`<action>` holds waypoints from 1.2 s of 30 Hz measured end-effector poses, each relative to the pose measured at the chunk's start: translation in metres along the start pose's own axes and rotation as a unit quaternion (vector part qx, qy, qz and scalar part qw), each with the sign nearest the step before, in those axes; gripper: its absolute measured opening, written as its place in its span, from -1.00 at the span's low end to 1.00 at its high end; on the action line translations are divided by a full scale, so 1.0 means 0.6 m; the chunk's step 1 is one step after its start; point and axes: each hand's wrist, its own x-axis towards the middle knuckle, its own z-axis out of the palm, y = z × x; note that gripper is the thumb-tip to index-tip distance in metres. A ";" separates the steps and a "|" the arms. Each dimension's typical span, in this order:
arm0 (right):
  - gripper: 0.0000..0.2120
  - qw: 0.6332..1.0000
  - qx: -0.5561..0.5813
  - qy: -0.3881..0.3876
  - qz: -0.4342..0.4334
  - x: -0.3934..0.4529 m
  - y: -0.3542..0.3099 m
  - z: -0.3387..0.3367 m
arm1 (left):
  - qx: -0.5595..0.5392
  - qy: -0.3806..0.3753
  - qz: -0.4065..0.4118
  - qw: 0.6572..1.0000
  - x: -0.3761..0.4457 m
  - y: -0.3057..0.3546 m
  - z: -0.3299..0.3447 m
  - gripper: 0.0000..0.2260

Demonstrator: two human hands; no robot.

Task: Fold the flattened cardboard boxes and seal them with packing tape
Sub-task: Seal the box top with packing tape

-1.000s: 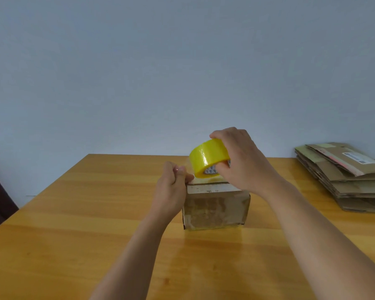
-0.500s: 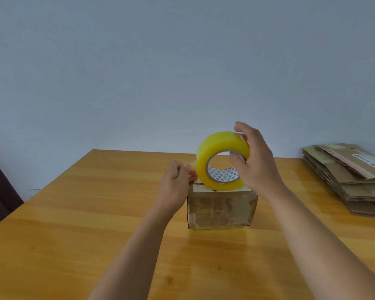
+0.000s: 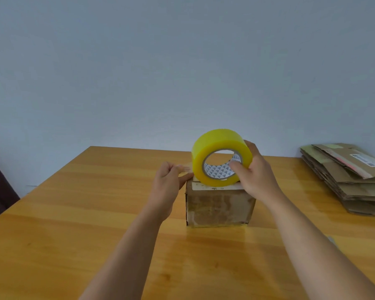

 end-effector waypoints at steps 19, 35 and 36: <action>-0.81 0.999 0.020 -0.006 0.035 -0.008 -0.005 0.015 | -0.083 0.036 -0.083 0.992 -0.008 -0.032 -0.043 -0.84; -0.84 0.998 0.024 -0.045 0.043 -0.010 -0.005 0.010 | -0.132 0.054 -0.108 0.984 -0.011 -0.045 -0.043 -0.91; -0.86 0.998 0.023 -0.028 0.048 -0.007 -0.003 0.010 | -0.128 0.057 -0.108 0.984 -0.011 -0.045 -0.042 -0.90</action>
